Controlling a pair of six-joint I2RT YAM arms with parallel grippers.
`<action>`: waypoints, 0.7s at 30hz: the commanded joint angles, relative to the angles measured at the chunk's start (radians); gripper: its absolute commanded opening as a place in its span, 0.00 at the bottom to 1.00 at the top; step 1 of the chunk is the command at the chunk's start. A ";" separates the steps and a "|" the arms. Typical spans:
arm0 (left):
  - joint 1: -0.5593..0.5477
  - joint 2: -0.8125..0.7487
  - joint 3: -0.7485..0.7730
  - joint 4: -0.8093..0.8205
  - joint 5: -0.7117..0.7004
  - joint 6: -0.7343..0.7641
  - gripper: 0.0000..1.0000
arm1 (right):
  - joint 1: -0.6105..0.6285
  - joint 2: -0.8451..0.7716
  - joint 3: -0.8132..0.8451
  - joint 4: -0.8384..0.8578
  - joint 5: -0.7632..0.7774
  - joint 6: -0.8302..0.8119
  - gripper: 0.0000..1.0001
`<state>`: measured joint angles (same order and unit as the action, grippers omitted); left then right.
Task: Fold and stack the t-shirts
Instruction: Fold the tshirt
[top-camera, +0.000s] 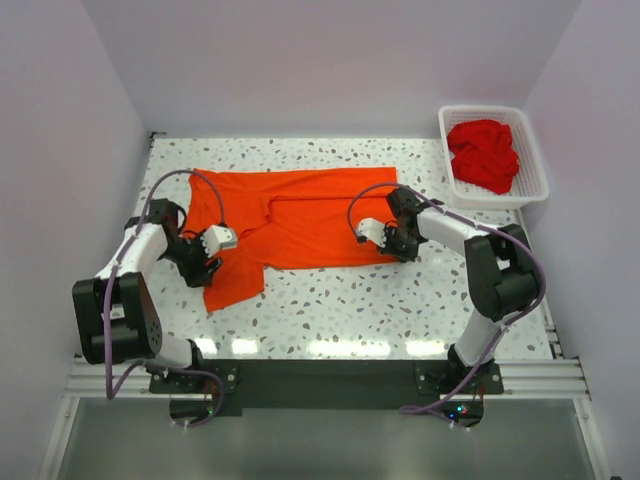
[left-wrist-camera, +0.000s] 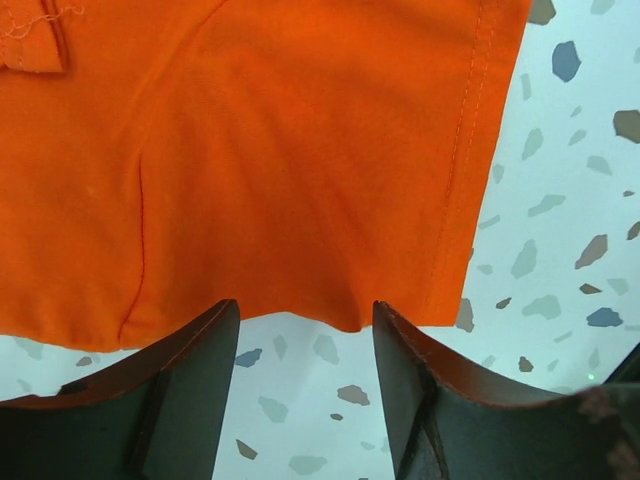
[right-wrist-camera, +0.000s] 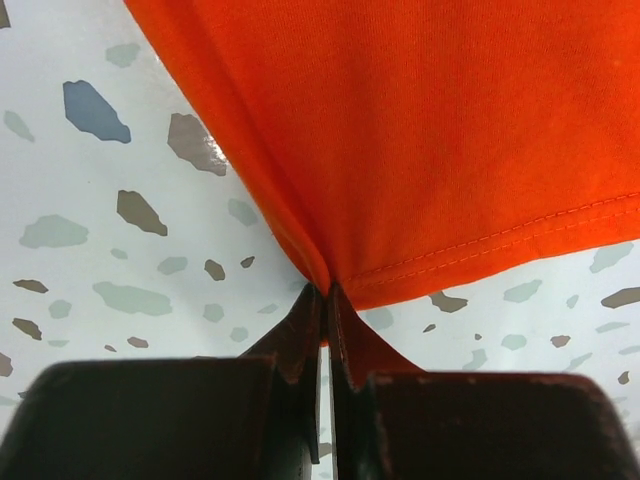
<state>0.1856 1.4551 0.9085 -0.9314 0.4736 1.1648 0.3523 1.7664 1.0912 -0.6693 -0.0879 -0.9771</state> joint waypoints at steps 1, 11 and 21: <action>-0.032 -0.045 -0.036 0.083 -0.062 0.065 0.60 | -0.003 0.027 0.022 0.014 -0.006 -0.006 0.00; -0.071 -0.019 -0.102 0.109 -0.104 0.053 0.52 | -0.001 0.045 0.053 0.000 -0.006 0.012 0.00; -0.072 -0.035 -0.103 0.052 -0.121 0.064 0.16 | -0.006 0.013 0.038 -0.022 -0.012 0.011 0.00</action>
<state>0.1173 1.4498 0.8013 -0.8570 0.3561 1.1988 0.3519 1.7935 1.1267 -0.6765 -0.0879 -0.9684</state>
